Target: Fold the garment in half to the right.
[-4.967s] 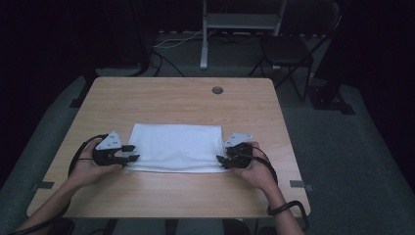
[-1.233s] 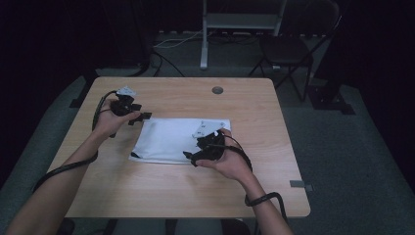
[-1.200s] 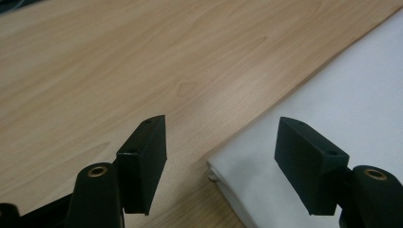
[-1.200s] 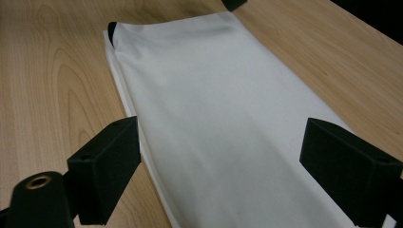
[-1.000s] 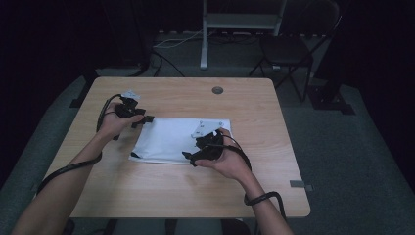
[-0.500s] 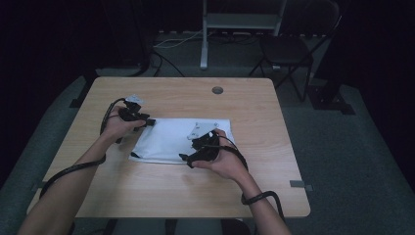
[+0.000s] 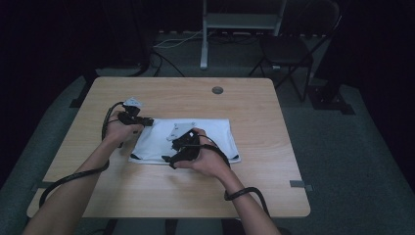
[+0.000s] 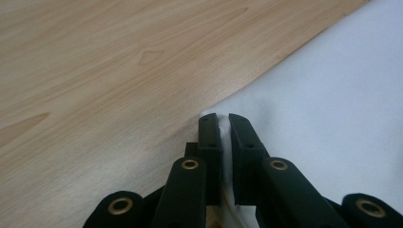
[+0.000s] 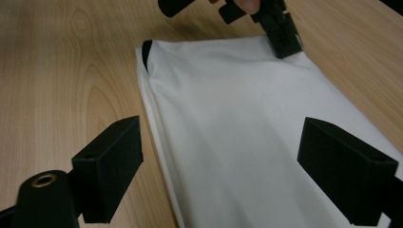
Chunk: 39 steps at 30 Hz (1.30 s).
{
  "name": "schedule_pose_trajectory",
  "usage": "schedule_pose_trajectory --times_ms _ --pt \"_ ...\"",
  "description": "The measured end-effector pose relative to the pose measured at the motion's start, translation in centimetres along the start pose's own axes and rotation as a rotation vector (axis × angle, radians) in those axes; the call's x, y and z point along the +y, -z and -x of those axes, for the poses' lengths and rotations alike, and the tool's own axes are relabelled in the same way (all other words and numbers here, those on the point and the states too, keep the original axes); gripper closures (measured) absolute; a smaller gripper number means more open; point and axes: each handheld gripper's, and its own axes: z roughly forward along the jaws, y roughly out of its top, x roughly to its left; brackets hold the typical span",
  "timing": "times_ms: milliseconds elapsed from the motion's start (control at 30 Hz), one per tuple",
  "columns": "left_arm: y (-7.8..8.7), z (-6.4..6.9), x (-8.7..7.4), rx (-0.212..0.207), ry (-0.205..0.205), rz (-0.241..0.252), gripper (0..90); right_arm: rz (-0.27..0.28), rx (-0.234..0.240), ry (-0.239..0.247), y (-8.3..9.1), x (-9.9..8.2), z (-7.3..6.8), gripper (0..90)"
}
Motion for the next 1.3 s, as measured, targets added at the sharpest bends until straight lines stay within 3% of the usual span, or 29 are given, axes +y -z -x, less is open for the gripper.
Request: schedule_pose_trajectory --times_ms 167,333,633,1000,1300 --pt "0.1 0.1 -0.1 0.009 -0.019 -0.009 84.6 -0.003 0.027 0.016 -1.8 1.2 -0.8 15.4" --pt "0.2 0.2 0.0 0.011 -0.034 -0.018 84.6 -0.014 0.066 0.051 -4.7 2.7 -2.1 20.1" --pt "0.4 0.2 0.0 0.01 -0.043 -0.034 84.6 -0.066 0.112 0.085 -8.3 3.8 -3.2 23.4" --pt "0.6 0.3 0.2 0.003 -0.05 -0.043 84.5 -0.093 0.145 0.099 -9.9 4.3 -3.8 33.9" --pt "0.7 0.5 0.1 -0.013 -0.061 -0.053 84.6 -0.107 0.178 0.099 -10.4 4.3 -3.8 50.8"
